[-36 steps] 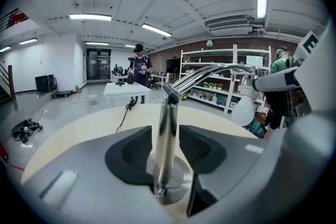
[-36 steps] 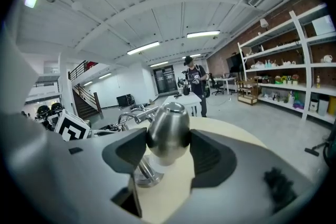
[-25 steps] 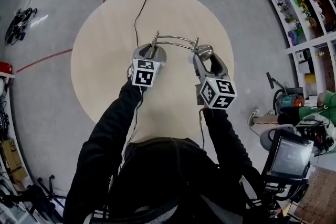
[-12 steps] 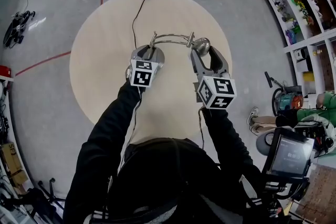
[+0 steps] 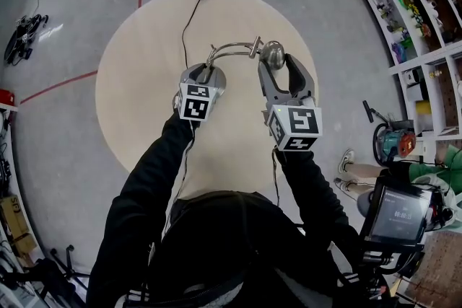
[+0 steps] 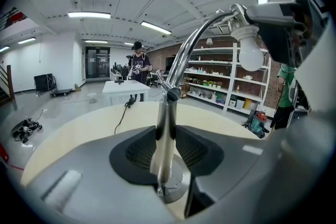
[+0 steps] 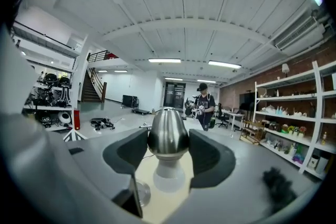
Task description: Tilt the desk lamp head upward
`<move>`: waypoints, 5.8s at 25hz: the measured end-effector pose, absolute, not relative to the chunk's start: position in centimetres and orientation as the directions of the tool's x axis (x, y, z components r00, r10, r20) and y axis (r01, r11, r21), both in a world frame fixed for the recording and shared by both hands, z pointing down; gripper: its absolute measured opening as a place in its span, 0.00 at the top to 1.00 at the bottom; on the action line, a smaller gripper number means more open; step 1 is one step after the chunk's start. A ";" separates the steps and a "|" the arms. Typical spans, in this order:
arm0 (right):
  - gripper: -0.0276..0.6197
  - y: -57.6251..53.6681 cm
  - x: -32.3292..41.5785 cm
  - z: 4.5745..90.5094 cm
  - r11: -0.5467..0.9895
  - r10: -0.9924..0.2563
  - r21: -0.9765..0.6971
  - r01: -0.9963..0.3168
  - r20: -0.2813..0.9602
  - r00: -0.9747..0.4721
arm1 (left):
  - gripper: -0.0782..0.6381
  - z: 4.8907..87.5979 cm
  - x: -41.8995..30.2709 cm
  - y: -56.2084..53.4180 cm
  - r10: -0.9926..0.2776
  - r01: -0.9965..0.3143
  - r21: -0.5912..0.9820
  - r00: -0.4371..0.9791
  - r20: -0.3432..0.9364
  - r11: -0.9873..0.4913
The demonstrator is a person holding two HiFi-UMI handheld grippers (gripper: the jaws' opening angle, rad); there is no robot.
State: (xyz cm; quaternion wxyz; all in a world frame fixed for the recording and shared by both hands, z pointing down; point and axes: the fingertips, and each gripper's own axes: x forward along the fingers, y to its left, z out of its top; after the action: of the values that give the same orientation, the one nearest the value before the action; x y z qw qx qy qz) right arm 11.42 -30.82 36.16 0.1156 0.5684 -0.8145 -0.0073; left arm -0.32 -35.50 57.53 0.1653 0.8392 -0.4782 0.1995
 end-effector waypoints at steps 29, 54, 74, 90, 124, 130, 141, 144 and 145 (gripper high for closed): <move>0.56 -32.3 7.6 31.9 0.408 -0.913 0.158 -0.899 0.076 -0.400 | 0.72 56.8 -0.6 -35.4 -0.736 -0.864 0.135 0.487 0.470 -0.486; 0.57 -32.8 5.7 29.8 0.464 -0.885 0.113 -0.879 0.004 -0.466 | 0.63 44.9 -1.6 -33.7 -0.812 -0.819 -0.086 0.538 0.227 -0.567; 0.57 -31.8 7.7 28.5 0.467 -0.883 -0.035 -0.883 -0.075 -0.464 | 0.79 37.8 0.2 -34.8 -0.775 -0.758 -0.159 0.618 0.134 -0.632; 0.57 -28.9 7.6 57.2 0.551 -0.717 -0.085 -0.830 0.462 -0.523 | 0.80 36.2 -0.8 -33.3 -0.770 -0.765 -0.091 0.628 0.110 -0.637; 0.60 -30.8 0.1 69.6 0.762 -0.461 -0.050 -0.646 0.659 -0.594 | 0.85 38.4 -5.2 -35.8 -0.835 -0.843 0.040 0.537 0.116 -0.537; 0.60 -30.7 0.0 69.8 0.766 -0.450 -0.047 -0.641 0.672 -0.588 | 0.85 38.7 -5.6 -36.0 -0.840 -0.848 0.049 0.530 0.119 -0.528; 0.60 -30.7 0.0 69.8 0.775 -0.446 -0.038 -0.631 0.675 -0.588 | 0.85 39.0 -6.3 -36.2 -0.851 -0.862 0.078 0.508 0.133 -0.502; 0.60 -30.7 0.0 69.8 0.772 -0.449 -0.039 -0.634 0.672 -0.589 | 0.85 39.1 -6.4 -36.2 -0.853 -0.864 0.076 0.503 0.138 -0.497; 0.60 -30.7 -0.1 69.7 0.772 -0.451 -0.039 -0.635 0.670 -0.589 | 0.85 39.1 -6.5 -36.2 -0.854 -0.865 0.075 0.501 0.139 -0.495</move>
State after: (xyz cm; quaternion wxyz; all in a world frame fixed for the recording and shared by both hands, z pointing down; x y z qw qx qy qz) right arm -0.11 -30.73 69.75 0.3321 0.3083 -0.8806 0.1384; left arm -6.51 -36.20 39.13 0.0675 0.8637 -0.4978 0.0419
